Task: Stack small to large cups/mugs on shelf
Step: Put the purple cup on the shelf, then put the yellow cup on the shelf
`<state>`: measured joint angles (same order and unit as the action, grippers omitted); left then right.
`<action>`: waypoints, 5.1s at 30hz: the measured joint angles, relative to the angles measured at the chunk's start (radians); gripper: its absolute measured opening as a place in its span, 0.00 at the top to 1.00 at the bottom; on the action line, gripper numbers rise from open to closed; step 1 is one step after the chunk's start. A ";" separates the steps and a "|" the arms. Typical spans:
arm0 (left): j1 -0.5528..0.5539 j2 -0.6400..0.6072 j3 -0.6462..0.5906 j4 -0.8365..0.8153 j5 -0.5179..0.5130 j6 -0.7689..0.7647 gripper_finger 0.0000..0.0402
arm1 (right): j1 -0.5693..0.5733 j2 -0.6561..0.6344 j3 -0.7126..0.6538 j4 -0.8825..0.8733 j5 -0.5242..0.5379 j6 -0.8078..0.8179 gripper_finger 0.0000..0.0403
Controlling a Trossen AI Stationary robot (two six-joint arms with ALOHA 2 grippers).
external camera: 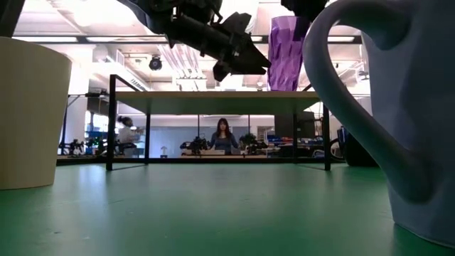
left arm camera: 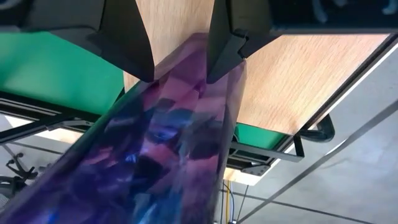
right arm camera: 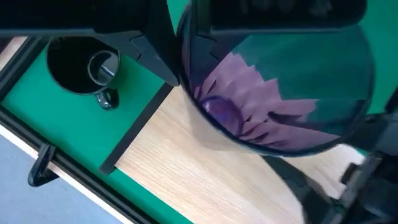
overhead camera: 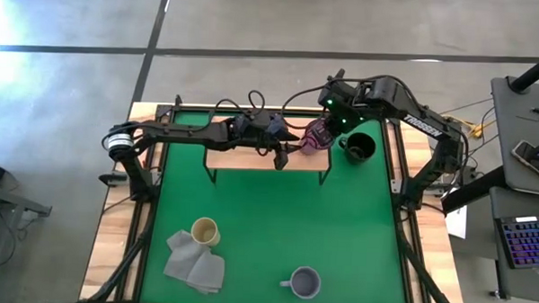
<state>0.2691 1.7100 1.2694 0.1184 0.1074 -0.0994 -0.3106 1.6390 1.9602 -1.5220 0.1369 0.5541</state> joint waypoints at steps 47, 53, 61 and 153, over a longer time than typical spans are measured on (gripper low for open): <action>-0.152 -0.355 -0.150 -0.148 0.179 -0.182 0.67 | 0.277 -0.389 -0.164 -0.050 -0.048 0.257 0.68; -0.206 -0.535 -0.314 -0.231 0.118 -0.351 0.67 | 0.547 -0.450 -0.393 -0.034 -0.050 0.485 0.67; -0.362 -0.791 -0.483 -0.395 0.025 -0.604 0.67 | 0.734 -0.431 -0.567 0.153 -0.033 0.621 0.69; -0.339 0.114 0.327 -0.844 -0.109 -0.389 1.00 | 0.744 -0.401 -0.624 0.348 0.028 0.598 0.77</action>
<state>-0.0700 1.8237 1.5965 -0.7256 -0.0014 -0.4879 0.4335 1.2377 1.3357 -1.1737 0.1649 1.1522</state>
